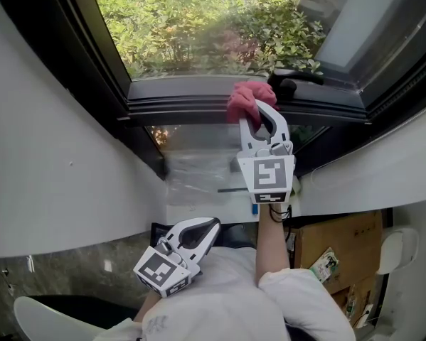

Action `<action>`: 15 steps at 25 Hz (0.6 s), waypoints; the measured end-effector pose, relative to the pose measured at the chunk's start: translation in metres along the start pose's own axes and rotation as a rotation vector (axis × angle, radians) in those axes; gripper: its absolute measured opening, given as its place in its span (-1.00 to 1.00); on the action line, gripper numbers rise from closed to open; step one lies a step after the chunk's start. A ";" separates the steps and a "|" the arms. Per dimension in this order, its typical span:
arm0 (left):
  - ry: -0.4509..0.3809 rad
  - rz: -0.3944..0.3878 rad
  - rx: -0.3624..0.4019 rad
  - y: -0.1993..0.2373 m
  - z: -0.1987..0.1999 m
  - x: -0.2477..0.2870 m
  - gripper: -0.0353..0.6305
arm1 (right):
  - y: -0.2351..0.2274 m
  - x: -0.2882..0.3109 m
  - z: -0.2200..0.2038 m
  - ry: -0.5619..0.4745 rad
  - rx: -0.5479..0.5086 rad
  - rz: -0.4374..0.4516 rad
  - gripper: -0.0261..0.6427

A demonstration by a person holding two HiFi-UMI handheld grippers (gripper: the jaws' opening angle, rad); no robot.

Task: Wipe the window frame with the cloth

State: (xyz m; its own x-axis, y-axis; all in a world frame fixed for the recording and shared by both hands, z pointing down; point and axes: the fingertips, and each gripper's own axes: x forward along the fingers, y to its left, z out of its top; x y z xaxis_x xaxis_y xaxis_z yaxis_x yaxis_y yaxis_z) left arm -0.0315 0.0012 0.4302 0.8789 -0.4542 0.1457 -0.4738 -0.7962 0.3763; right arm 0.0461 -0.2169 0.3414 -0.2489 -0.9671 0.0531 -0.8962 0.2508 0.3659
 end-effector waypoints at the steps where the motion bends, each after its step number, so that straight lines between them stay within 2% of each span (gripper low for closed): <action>1: 0.001 0.000 0.000 0.000 0.000 0.001 -0.87 | -0.001 -0.001 0.000 -0.001 0.001 0.000 -0.72; 8: -0.002 0.003 0.000 -0.002 0.001 0.004 -0.87 | -0.011 -0.006 -0.005 -0.009 0.000 -0.011 -0.72; 15: -0.005 0.011 -0.004 -0.002 0.002 0.006 -0.87 | -0.043 -0.019 -0.018 0.003 0.016 -0.077 -0.72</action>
State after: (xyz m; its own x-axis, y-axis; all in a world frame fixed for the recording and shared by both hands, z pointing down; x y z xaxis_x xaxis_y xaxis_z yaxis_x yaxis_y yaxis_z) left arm -0.0251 -0.0006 0.4287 0.8732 -0.4652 0.1456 -0.4836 -0.7894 0.3782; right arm 0.0957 -0.2105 0.3414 -0.1778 -0.9837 0.0286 -0.9183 0.1763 0.3546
